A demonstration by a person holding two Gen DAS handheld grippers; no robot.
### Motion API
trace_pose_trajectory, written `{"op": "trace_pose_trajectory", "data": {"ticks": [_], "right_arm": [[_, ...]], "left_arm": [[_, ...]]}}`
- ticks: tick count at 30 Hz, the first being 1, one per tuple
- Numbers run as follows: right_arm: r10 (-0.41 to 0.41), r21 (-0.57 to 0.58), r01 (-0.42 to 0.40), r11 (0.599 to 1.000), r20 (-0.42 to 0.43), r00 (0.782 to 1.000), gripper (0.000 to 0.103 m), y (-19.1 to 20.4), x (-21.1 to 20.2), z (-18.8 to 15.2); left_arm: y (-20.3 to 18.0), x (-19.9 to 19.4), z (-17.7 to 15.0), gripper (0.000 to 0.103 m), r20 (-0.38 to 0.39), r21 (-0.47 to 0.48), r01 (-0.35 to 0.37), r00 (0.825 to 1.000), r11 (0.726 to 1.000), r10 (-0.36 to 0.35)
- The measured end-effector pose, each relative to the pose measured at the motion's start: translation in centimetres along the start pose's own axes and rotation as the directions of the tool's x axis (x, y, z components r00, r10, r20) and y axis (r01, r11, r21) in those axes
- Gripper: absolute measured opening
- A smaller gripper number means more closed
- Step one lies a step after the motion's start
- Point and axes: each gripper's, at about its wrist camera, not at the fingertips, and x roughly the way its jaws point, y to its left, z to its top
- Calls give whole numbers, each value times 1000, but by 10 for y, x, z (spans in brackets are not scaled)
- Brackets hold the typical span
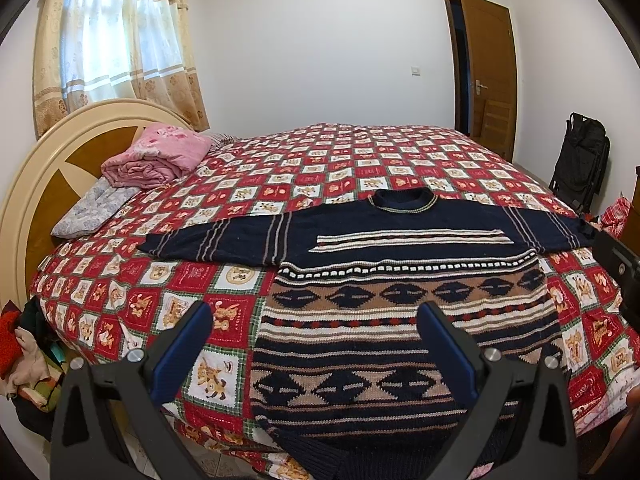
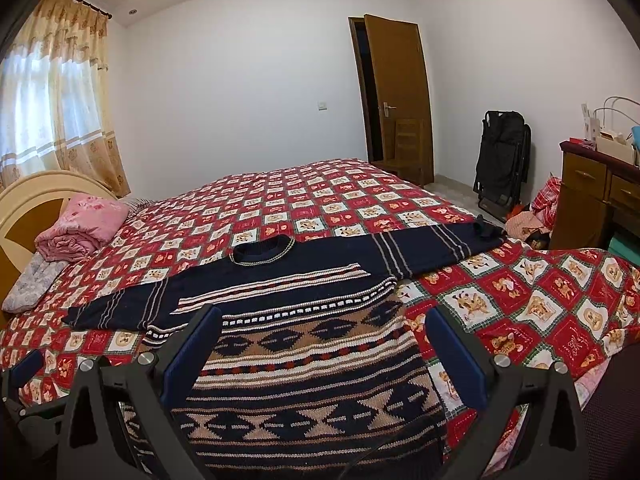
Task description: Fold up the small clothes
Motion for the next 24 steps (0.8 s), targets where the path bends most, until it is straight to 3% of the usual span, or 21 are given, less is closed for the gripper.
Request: {"op": "trace_pose_trajectory", "data": {"ticks": [20, 24], "right_arm": [[3, 1, -3, 1000, -18, 1000, 102, -1, 5, -3], [27, 17, -26, 1000, -62, 998, 102, -6, 22, -6]], "left_arm": [[-3, 7, -1, 103, -31, -6, 13, 999, 1000, -13], [-3, 18, -3, 103, -74, -13, 53, 996, 998, -54]]}}
